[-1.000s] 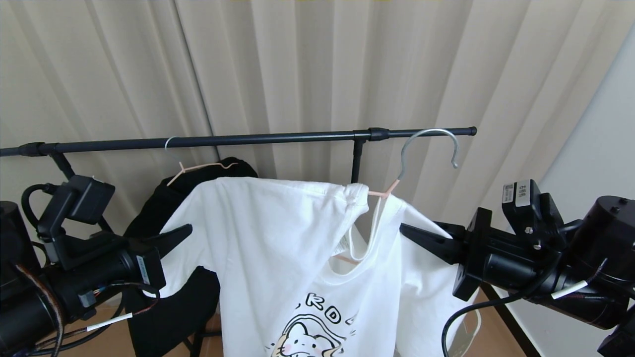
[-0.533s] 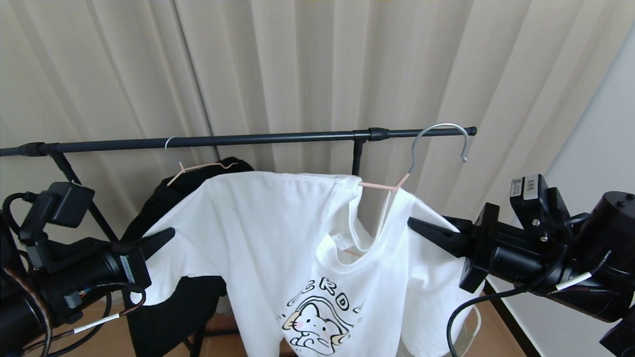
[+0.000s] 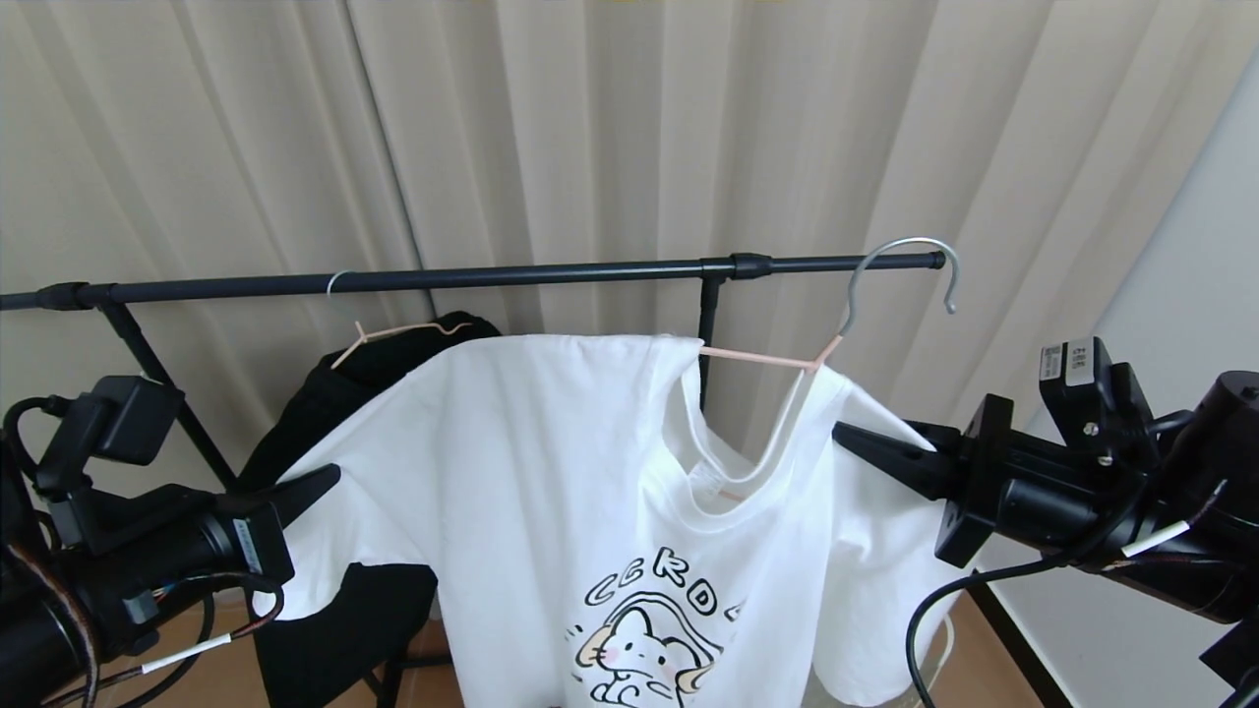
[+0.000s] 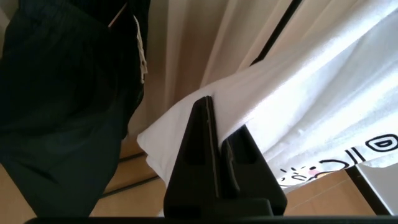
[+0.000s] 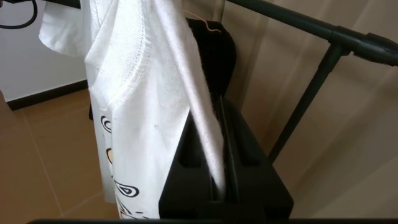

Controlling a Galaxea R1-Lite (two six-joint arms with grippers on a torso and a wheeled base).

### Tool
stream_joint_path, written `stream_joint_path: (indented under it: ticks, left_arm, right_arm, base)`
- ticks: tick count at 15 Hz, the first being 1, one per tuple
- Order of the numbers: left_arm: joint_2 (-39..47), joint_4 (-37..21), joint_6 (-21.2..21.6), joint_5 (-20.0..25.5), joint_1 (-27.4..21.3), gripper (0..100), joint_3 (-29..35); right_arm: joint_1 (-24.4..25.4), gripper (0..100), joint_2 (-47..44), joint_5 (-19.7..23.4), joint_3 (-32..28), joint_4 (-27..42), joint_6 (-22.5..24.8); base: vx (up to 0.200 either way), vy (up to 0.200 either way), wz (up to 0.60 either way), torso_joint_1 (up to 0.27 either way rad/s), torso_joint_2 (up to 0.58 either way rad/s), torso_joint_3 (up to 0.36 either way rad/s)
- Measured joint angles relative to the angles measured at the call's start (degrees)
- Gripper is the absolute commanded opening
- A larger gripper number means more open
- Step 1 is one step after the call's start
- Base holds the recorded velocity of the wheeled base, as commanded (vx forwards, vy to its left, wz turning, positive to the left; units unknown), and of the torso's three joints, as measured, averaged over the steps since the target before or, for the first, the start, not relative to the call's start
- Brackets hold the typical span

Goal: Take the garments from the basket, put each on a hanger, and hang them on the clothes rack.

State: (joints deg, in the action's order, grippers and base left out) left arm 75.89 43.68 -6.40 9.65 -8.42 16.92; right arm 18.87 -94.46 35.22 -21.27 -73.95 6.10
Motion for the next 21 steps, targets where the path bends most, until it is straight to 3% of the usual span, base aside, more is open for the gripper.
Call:
stream_joint_path:
  ticks: [19, 20, 21]
  left_arm:
    - [-2.44, -0.09, -0.05, 0.33, 1.68, 0, -2.82]
    - [-2.84, -0.11, -0.02, 0.41, 1.57, 100, -2.82]
    - [-3.15, -0.06, 0.02, 0.50, 1.46, 100, -2.93]
  right_arm:
    - [-2.94, 0, 0.04, 2.02, -0.17, -0.04, -0.05]
    - [-2.91, 0, 0.04, 2.02, -0.13, -0.04, 0.00]
    - [-2.89, 0, 0.04, 2.02, -0.11, -0.04, 0.00]
  base:
    - [0.000, 0.000, 0.00, 0.000, 0.00, 0.000]
    - [0.000, 0.000, 0.00, 0.000, 0.00, 0.000]
    - [0.000, 0.000, 0.00, 0.000, 0.00, 0.000]
